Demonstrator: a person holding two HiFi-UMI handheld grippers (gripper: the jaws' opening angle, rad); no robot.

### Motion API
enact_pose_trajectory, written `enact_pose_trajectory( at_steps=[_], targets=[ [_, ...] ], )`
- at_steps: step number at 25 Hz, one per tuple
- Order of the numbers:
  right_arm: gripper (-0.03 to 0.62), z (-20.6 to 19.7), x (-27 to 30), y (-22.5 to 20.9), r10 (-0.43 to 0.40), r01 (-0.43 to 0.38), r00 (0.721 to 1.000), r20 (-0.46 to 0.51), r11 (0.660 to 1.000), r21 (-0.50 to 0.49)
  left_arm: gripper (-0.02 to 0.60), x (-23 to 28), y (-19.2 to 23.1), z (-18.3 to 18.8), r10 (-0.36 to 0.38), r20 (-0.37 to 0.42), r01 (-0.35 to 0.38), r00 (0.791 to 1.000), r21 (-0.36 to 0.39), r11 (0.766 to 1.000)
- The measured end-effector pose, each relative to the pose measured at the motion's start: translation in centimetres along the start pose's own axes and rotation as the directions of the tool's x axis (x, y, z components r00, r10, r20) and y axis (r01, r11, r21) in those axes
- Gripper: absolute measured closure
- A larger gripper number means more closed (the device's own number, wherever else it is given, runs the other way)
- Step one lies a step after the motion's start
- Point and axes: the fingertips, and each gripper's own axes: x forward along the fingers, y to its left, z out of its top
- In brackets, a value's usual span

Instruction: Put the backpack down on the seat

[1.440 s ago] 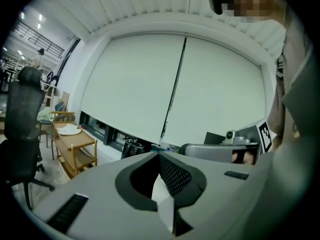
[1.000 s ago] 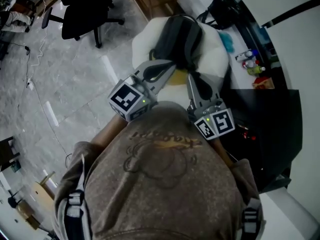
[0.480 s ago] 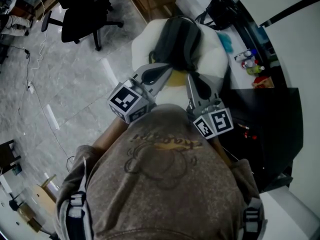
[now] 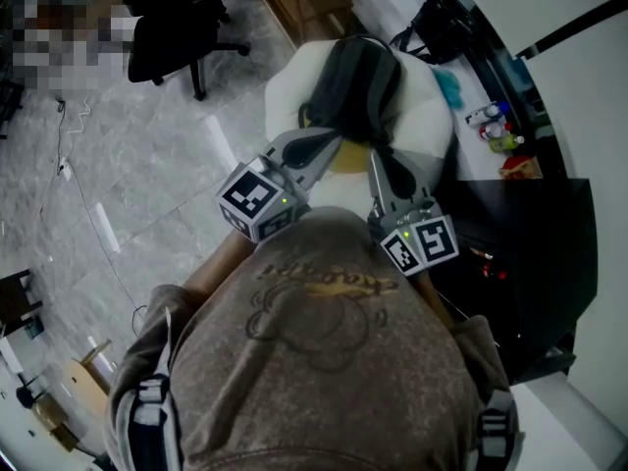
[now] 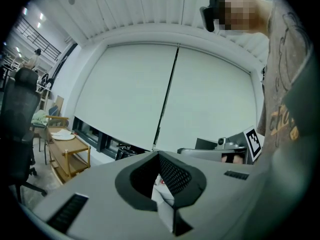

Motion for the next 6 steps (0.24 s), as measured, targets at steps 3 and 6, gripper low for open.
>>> enact_pose_trajectory(
  at_steps=[3,6],
  targets=[
    [0.595,-0.15,-0.1,-0.16,0.0,0.0,1.0,-0.002,1.0,0.011,0.581,0.15,0.02,-0.04,0.004,-0.003,-0.004,1.0,-0.004,1.0],
    [0.595,-0.11,-0.08,-0.12,0.006,-0.006,1.0,-0.003,1.0,0.014,0.583,0.4,-0.07,-0.04,0.004,-0.01,-0.004,1.0,-0.011,1.0]
  ],
)
